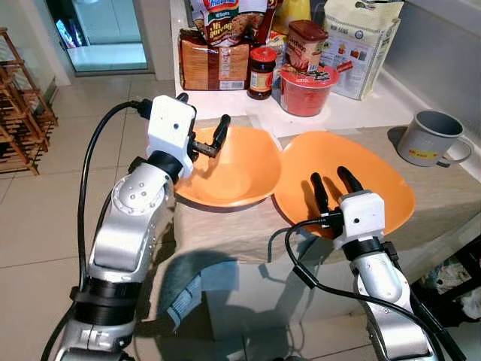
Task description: Setting the table
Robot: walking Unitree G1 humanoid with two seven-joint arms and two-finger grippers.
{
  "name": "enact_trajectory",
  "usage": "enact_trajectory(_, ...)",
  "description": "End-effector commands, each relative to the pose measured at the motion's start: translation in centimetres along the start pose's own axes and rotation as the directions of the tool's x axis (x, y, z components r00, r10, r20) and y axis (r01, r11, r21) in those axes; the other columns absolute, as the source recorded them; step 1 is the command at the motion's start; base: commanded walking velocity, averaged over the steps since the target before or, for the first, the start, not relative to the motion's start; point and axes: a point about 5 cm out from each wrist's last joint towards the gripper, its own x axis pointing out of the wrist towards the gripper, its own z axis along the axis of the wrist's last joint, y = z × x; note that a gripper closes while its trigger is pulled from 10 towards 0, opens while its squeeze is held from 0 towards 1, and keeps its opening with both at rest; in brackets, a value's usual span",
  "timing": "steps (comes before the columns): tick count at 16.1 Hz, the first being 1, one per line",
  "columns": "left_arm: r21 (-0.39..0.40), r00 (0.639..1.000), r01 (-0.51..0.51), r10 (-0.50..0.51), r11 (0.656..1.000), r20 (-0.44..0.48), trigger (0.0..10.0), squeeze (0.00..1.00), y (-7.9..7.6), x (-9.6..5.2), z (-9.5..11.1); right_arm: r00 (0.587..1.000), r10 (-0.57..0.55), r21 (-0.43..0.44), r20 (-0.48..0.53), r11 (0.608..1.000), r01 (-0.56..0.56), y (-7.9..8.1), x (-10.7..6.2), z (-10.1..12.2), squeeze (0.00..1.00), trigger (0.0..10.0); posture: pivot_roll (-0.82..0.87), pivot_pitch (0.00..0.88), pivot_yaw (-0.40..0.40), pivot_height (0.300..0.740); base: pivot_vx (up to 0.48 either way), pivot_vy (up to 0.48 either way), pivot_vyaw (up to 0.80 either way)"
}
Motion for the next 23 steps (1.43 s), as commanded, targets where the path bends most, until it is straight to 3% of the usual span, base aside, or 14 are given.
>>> enact_trajectory(1,0.003,1.000,-0.008,0.008,1.000,0.003,10.0,0.00,-0.1,-0.1,0.2,0.999,0.022,-0.005,-0.026,1.000,-0.022,0.2,-0.5,-0.4,0.00,10.0,0.03,0.000,-0.018,0.740,0.000,0.000,0.00)
enact_trajectory(4,-0.002,1.000,-0.011,0.011,1.000,-0.005,10.0,0.00,-0.4,-0.4,-0.1,1.000,-0.001,-0.009,0.000,1.000,0.001,-0.1,-0.2,0.1,0.00,10.0,0.04,0.000,-0.022,0.740,0.000,0.000,0.00)
enact_trajectory(7,-0.008,1.000,-0.012,0.012,1.000,-0.010,10.0,0.00,-0.6,-0.7,-0.3,0.994,-0.081,-0.047,0.071,0.995,0.085,-1.8,0.9,1.3,0.00,10.0,0.03,0.000,-0.021,0.740,0.000,0.000,0.00)
enact_trajectory(12,-0.010,1.000,-0.016,0.016,1.000,-0.003,10.0,0.00,-1.2,-1.1,-0.3,0.969,-0.119,-0.093,0.214,0.986,0.142,-4.1,3.7,4.8,0.00,10.0,0.04,0.000,-0.031,0.740,0.000,0.000,0.00)
enact_trajectory(16,-0.006,1.000,-0.021,0.021,1.000,0.005,10.0,0.00,-1.1,-1.1,-0.2,0.948,-0.148,-0.092,0.280,0.979,0.180,-4.5,4.0,6.7,0.00,10.0,0.04,0.000,-0.030,0.740,0.000,0.000,0.00)
enact_trajectory(20,-0.002,1.000,-0.021,0.021,1.000,0.010,10.0,0.00,-1.0,-1.3,-0.2,0.952,-0.036,0.121,0.303,0.993,-0.001,-3.1,1.7,9.5,0.00,10.0,0.03,0.000,-0.025,0.740,0.000,0.000,0.00)
enact_trajectory(23,-0.003,1.000,-0.012,0.012,1.000,0.002,10.0,0.00,-1.0,-1.4,-0.4,0.957,0.171,0.336,0.233,0.910,-0.244,-3.4,-0.5,10.2,0.00,10.0,-0.01,0.000,-0.008,0.740,0.000,0.000,0.00)
